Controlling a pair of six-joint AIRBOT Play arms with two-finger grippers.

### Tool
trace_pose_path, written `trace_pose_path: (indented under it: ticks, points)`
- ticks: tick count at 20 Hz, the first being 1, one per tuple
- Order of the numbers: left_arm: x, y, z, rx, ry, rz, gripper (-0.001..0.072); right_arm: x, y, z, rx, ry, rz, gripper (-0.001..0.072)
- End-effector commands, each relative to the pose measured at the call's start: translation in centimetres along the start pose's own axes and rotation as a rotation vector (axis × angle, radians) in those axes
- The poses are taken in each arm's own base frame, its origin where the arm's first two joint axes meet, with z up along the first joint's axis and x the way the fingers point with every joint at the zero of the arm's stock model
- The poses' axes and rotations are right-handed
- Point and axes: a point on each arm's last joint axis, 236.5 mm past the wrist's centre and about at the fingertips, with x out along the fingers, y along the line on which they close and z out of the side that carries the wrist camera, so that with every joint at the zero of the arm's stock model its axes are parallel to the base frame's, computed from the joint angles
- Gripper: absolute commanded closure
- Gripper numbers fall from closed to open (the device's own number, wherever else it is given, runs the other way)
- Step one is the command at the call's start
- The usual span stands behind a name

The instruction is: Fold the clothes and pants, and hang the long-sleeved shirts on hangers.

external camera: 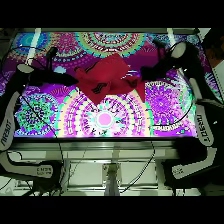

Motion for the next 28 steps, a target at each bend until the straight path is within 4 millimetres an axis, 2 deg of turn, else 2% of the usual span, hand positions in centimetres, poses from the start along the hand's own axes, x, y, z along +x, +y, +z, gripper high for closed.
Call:
trace_pose_path:
  ticks: [1, 3, 4, 5, 6, 7, 8, 10, 12, 15, 16, 17, 18, 19, 20, 23, 25, 28]
  points:
    - [0.2, 2.7, -5.6, 0.075, 0.22, 0.091, 0.0692, 5.8, 0.7, -8.9, 0.02, 0.293, -0.057, 0.0707]
    - [-0.2, 3.8, -6.8, 0.111, 0.276, 0.134, 0.0683, 8.0, -0.4, -10.8, 0.034, 0.316, -0.129, 0.0705]
    - [-0.3, 4.3, -6.9, 0.121, 0.282, 0.152, 0.0582, 8.4, -0.8, -10.9, 0.034, 0.311, -0.146, 0.0704]
    - [-0.4, 4.8, -6.6, 0.127, 0.272, 0.173, 0.042, 8.4, -1.3, -10.7, 0.03, 0.302, -0.162, 0.0698]
    - [-0.4, 5.2, -6.2, 0.131, 0.256, 0.194, 0.0355, 8.1, -2.1, -10.4, 0.033, 0.293, -0.185, 0.0636]
    - [-0.5, 5.9, -5.8, 0.143, 0.245, 0.223, 0.0344, 7.5, -3.0, -9.9, 0.033, 0.286, -0.214, 0.0446]
    - [-0.7, 6.7, -5.7, 0.163, 0.248, 0.258, 0.0344, 6.7, -4.0, -9.2, 0.035, 0.271, -0.247, 0.0297]
    - [-1.9, 8.5, -6.2, 0.174, 0.289, 0.347, 0.0344, 4.4, -5.9, -7.0, 0.031, 0.218, -0.313, 0.0286]
    - [-3.9, 9.9, -6.7, 0.143, 0.332, 0.445, 0.0344, 1.6, -7.5, -3.9, 0.039, 0.127, -0.357, 0.0285]
    - [-6.4, 9.9, -6.3, 0.02, 0.315, 0.535, 0.0377, -2.8, -8.5, 0.5, 0.07, -0.027, -0.358, 0.0288]
    - [-6.8, 9.2, -6.4, -0.047, 0.306, 0.532, 0.0498, -4.1, -8.7, 1.9, 0.076, -0.081, -0.357, 0.04]
    - [-6.9, 8.2, -7.0, -0.094, 0.327, 0.511, 0.0681, -4.9, -8.8, 2.8, 0.079, -0.121, -0.355, 0.066]
    - [-6.6, 6.9, -7.7, -0.139, 0.352, 0.464, 0.0692, -5.3, -9.1, 3.6, 0.081, -0.151, -0.353, 0.0704]
    - [-5.9, 5.2, -8.3, -0.209, 0.357, 0.396, 0.0692, -5.2, -9.2, 3.8, 0.087, -0.163, -0.344, 0.0705]
    - [-4.7, 3.2, -8.6, -0.286, 0.341, 0.311, 0.0693, -4.5, -8.5, 3.8, 0.096, -0.163, -0.302, 0.0706]
    - [-2.0, -1.8, -10.6, -0.464, 0.265, 0.132, 0.0694, -1.9, -4.4, 3.5, 0.148, -0.208, -0.064, 0.0708]
    - [-1.0, -5.1, -12.1, -0.609, 0.155, 0.058, 0.0694, -1.1, -2.8, 2.2, 0.204, -0.247, 0.056, 0.0708]
    - [-0.3, -10.0, -13.1, -0.924, -0.067, -0.092, 0.0693, -0.4, -1.6, -0.5, 0.326, -0.316, 0.197, 0.0708]
